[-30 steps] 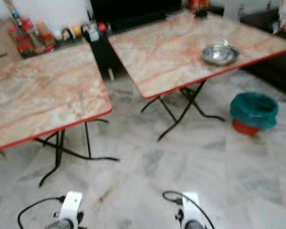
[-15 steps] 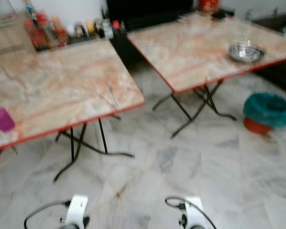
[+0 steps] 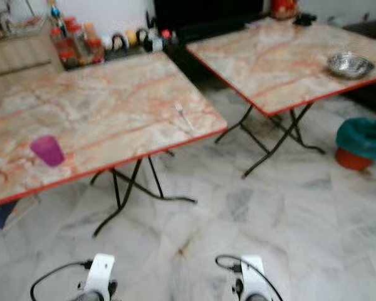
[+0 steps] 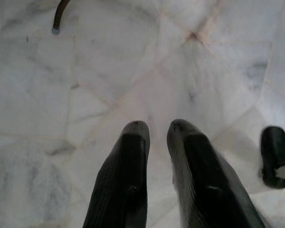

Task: Setting the table

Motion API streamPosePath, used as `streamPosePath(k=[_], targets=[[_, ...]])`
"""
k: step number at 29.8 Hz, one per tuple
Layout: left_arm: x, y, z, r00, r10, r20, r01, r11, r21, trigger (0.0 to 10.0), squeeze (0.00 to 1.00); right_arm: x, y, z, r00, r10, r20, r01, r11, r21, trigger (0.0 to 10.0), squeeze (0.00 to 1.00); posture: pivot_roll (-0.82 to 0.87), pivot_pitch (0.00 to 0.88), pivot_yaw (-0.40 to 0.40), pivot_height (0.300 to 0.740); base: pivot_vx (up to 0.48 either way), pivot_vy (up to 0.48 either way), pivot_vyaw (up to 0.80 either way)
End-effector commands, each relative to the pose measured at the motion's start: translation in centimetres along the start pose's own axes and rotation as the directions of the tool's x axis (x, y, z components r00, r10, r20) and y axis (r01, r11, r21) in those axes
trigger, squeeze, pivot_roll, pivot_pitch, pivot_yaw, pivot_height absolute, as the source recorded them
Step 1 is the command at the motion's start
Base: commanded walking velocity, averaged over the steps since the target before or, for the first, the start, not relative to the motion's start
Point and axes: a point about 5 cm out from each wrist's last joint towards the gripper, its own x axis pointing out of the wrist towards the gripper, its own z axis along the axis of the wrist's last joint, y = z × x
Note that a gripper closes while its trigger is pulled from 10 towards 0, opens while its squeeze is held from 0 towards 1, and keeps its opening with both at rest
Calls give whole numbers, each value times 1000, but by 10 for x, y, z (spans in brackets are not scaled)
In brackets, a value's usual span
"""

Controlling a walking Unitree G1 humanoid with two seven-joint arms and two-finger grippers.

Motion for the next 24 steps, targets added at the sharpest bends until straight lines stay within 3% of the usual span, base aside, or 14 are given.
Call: streamPosePath(k=[1, 6, 9, 21, 24], targets=[[1, 0, 2, 1000, 0, 3, 0, 1000, -4, 10000, 0, 1, 1, 3, 1000, 3, 8, -3, 1000, 11, 10000, 0, -69, 0, 78, 740, 0, 0, 0], [1, 2, 3, 1000, 6, 8, -6, 1000, 1, 10000, 0, 1, 2, 3, 1000, -2, 12, 2, 1000, -25, 10000, 0, -68, 0, 82, 740, 185, 0, 0], [1, 2, 4, 1000, 7, 8, -7, 1000, 8, 10000, 0, 1, 1, 3, 1000, -5, 14, 5, 1000, -31, 10000, 0, -69, 0, 82, 740, 393, 0, 775], [1, 1, 3, 1000, -8, -2, 8, 999, 32, 10000, 0, 1, 1, 4, 1000, -9, 16, 9, 999, -44, 10000, 0, -81, 0, 96, 740, 390, 0, 0], [1, 1, 3, 1000, -11, -1, 11, 999, 38, 10000, 0, 1, 2, 5, 1000, -2, 19, 3, 998, -59, 10000, 0, -86, 0, 101, 740, 386, 0, 583]])
